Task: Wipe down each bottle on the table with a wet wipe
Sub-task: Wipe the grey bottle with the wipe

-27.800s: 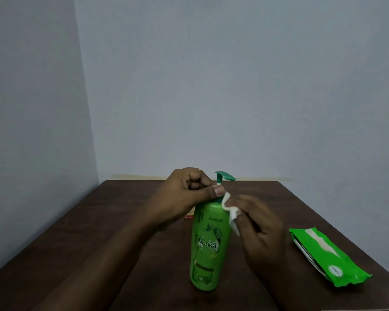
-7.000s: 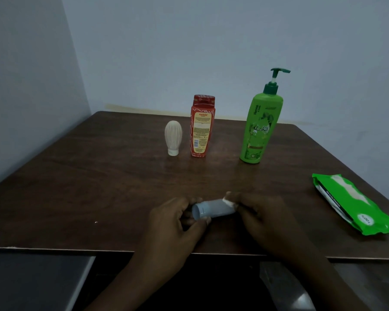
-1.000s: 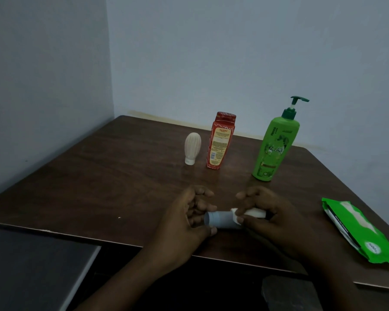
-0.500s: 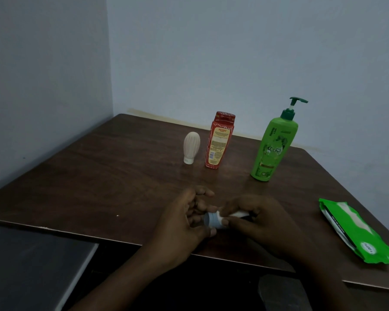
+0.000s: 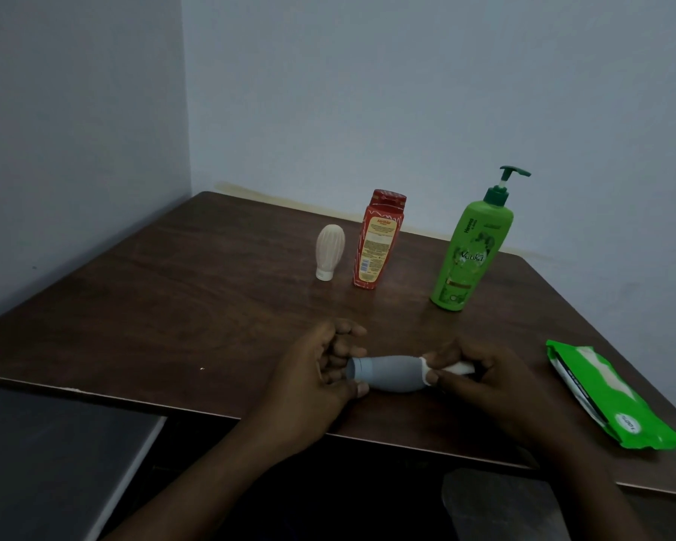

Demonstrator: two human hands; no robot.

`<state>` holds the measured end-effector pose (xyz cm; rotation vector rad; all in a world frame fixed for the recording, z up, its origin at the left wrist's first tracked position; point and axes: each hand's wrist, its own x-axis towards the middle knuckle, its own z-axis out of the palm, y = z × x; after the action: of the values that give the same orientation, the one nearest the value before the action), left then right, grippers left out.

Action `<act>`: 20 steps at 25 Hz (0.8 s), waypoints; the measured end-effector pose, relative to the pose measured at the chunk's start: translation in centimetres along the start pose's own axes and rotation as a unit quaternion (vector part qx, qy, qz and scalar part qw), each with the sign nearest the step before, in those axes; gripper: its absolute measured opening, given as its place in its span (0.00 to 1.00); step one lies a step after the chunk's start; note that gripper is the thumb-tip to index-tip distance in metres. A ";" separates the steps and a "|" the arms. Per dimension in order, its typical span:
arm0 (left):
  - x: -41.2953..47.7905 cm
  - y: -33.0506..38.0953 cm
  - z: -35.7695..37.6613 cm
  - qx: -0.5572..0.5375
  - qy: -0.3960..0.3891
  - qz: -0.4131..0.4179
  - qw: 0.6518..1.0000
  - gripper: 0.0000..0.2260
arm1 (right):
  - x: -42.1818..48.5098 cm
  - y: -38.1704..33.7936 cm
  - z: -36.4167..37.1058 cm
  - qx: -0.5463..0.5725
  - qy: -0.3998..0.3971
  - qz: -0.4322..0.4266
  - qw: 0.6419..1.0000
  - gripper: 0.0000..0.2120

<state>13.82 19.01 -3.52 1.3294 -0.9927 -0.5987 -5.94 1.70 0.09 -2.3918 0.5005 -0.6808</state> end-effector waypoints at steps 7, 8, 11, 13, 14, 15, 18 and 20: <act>-0.1 0.1 -0.2 0.006 -0.005 -0.010 1.000 0.25 | 0.1 -1.9 1.4 -0.059 0.126 -0.018 0.990 0.05; -0.2 0.1 -0.1 0.007 -0.007 -0.009 1.000 0.26 | 0.3 -3.0 2.2 -0.078 0.106 -0.058 0.990 0.05; -0.3 0.1 0.1 -0.003 -0.020 -0.005 1.000 0.27 | 0.4 -4.1 4.9 -0.135 0.032 -0.167 0.976 0.07; -0.3 0.1 0.2 -0.006 -0.018 -0.003 1.000 0.26 | 0.5 -3.4 4.4 -0.123 0.034 -0.147 0.981 0.07; -0.3 0.2 0.2 0.001 -0.015 0.000 1.000 0.26 | 0.4 -3.1 3.8 -0.105 0.046 -0.119 0.986 0.07; -0.3 0.2 0.2 0.009 -0.013 0.004 1.000 0.25 | 0.2 -2.7 3.2 -0.090 0.056 -0.093 0.990 0.07; -0.2 0.2 0.3 0.028 -0.001 0.010 1.000 0.21 | -0.2 -1.5 2.6 -0.075 0.091 -0.027 0.993 0.06; -0.2 0.2 0.4 0.028 0.003 0.006 1.000 0.20 | -0.3 -0.8 2.8 -0.105 0.112 0.021 0.988 0.03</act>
<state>13.37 19.03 -3.44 1.3722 -1.0194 -0.5609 -4.37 3.69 -1.45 -2.5040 0.7471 -0.9247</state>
